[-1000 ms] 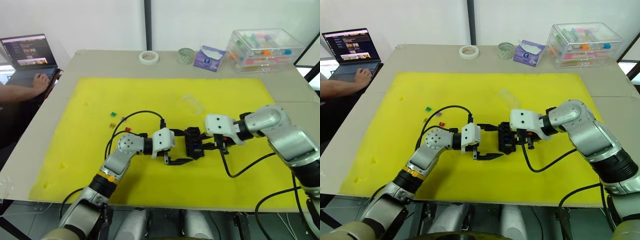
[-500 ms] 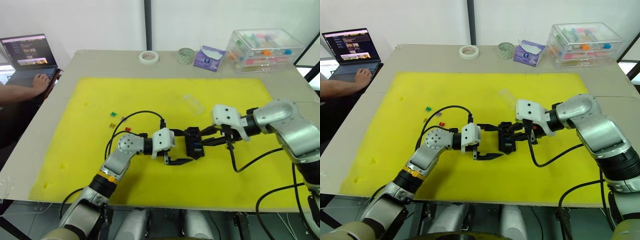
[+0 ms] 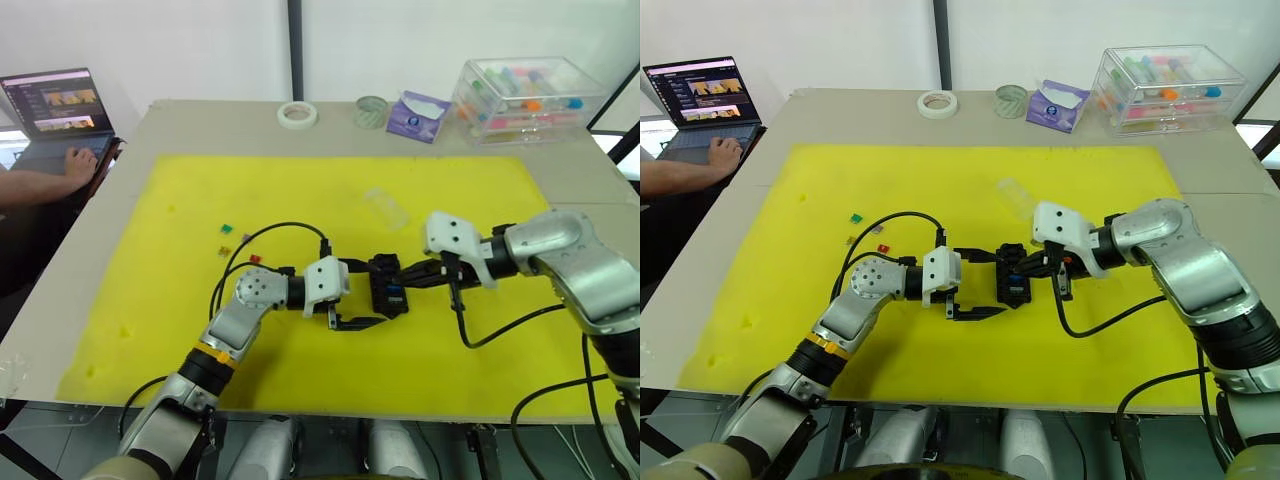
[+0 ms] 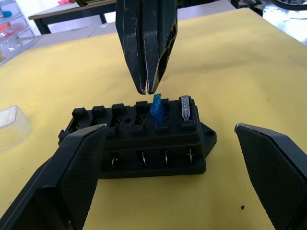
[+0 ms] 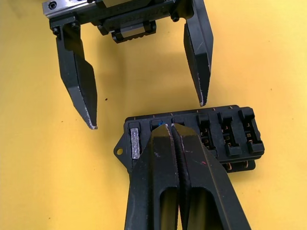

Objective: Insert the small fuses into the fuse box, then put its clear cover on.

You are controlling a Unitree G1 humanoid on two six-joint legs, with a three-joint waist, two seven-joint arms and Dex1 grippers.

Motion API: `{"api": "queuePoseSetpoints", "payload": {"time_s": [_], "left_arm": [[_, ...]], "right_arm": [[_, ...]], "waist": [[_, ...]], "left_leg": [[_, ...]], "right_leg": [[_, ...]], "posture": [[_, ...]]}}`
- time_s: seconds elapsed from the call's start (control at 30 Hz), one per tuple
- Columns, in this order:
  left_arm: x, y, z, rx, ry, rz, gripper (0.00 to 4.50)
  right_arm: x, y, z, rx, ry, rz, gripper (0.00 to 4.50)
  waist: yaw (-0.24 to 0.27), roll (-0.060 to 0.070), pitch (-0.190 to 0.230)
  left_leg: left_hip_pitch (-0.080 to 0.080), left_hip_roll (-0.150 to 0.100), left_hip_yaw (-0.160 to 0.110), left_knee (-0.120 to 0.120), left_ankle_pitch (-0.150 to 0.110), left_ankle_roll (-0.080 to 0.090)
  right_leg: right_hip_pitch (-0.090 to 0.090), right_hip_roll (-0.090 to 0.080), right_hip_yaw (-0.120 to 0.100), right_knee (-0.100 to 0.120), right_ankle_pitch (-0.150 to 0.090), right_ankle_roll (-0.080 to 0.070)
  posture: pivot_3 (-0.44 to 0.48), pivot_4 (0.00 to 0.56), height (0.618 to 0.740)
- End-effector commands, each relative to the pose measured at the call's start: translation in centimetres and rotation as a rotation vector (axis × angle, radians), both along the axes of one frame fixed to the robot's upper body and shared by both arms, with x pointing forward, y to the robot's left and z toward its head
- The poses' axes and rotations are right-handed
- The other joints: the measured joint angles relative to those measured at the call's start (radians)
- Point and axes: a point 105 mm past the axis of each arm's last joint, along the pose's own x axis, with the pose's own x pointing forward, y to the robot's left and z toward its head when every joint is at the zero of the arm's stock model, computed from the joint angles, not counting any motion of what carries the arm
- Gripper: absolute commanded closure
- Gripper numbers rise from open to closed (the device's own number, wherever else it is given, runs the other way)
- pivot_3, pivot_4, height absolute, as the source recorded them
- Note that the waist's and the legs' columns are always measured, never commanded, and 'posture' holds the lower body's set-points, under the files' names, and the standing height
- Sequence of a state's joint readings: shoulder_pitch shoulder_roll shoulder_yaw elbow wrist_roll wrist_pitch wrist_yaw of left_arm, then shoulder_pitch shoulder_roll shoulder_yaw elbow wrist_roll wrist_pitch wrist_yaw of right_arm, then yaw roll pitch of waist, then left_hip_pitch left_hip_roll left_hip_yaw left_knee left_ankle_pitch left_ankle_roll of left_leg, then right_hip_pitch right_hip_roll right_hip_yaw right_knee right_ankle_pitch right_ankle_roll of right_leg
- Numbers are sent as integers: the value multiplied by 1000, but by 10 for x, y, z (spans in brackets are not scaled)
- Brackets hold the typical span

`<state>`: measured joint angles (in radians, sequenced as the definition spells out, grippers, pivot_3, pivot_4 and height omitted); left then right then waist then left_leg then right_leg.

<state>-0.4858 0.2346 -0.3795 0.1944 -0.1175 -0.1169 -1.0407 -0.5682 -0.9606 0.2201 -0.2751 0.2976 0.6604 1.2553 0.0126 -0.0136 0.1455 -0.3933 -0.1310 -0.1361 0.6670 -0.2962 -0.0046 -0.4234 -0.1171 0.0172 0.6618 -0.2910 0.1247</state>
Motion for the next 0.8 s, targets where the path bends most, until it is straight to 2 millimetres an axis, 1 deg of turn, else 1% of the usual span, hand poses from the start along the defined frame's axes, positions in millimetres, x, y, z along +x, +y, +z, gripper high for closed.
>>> {"api": "queuePoseSetpoints", "payload": {"time_s": [0.03, 0.53, 0.8], "left_arm": [[1, -2, 8, -15, -36, -10, 0], [2, 1, 8, -9, -37, 0, 0], [2, 1, 8, -8, -38, -1, 0]], "right_arm": [[-2, 5, 4, 1, -36, 29, 4448], [-3, 9, -2, -12, -19, 24, 4448], [-4, 7, -9, -36, -31, 28, 4448]], "waist": [[0, 0, 0], [0, 0, 0], [0, 0, 0]], "left_leg": [[0, 0, 0, 0, 0, 0], [0, 0, 0, 0, 0, 0], [0, 0, 0, 0, 0, 0]], "right_leg": [[0, 0, 0, 0, 0, 0], [0, 0, 0, 0, 0, 0], [0, 0, 0, 0, 0, 0]], "posture": [[0, 150, 740], [0, 150, 740], [0, 150, 740]]}}
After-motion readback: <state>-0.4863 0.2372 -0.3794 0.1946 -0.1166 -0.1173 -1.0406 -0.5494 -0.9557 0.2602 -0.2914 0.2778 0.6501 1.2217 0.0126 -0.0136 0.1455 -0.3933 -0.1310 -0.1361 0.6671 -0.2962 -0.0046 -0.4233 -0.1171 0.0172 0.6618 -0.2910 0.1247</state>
